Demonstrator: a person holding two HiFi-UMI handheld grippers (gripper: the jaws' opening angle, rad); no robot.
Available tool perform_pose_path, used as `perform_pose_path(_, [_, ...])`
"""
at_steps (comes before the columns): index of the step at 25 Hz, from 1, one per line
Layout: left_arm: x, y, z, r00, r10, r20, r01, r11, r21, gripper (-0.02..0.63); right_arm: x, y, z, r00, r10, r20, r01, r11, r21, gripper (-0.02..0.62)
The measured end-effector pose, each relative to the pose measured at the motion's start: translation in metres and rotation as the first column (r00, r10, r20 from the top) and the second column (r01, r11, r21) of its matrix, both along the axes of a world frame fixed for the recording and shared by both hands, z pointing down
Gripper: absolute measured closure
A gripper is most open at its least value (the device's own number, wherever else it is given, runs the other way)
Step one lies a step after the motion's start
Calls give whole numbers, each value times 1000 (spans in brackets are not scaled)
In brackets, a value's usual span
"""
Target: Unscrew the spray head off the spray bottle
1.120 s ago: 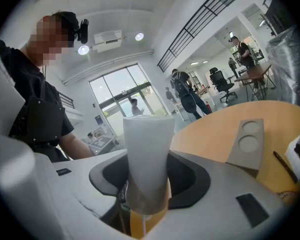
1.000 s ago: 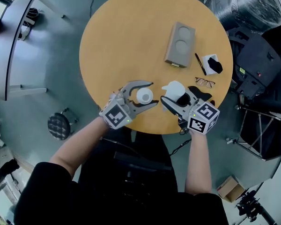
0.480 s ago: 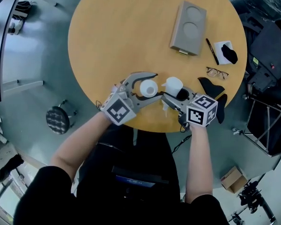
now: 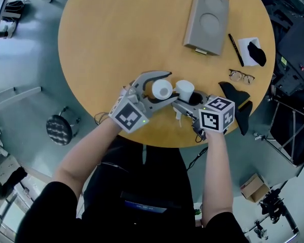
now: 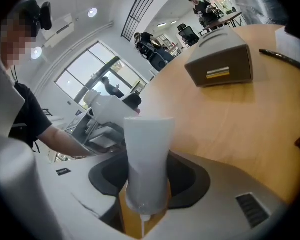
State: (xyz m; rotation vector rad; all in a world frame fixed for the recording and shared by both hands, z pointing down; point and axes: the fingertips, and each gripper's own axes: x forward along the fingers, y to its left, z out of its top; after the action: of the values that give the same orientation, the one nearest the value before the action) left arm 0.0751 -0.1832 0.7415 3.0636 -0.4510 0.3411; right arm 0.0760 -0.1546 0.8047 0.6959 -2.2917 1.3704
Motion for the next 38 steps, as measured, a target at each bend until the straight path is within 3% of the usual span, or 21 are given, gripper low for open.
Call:
perform_pose_path(5, [7,-6,20,1000,0,-15,0,1000,-20,304,5,-8,20,1000,2,-29,-3,998,-56,379])
perform_pose_path(14, [3,-15,38,1000,2,3,-2,998,-57,301,12,-19,30,983,-16,-185,16,1000,-4,329])
perform_pose_path(17, [3,-17,37,1000,2,0,-2,998,-63,297,18,-23,31,967,-17,-253,24,999,24,283])
perform_pose_path(21, [3,-15,41,1000,23,18,-22,998,-66,291,21,-24,37,934,-49,-354,73,996,54,173])
perform_pose_path(27, [1,-13,40,999,28,28,-27,998,-57,285,22,-25,43,903,-59,-425,100,992,74,121])
perform_pose_path(30, [-4,-16,42,996,-7,84,12,998,-59,284,30,-29,45,882,-29,-470,87,991,102,121])
perform_pose_path(31, [-5,-16,42,996,-15,93,20,998,-58,284,33,-30,45,873,-22,-487,85,990,108,90])
perform_pose_path(35, [-3,-15,34,999,-18,40,20,999,-34,284,36,-31,44,856,-13,-517,86,989,117,72])
perform_pose_path(38, [-9,-14,28,999,-20,41,21,999,-30,284,33,-30,35,856,-3,-516,79,989,126,72])
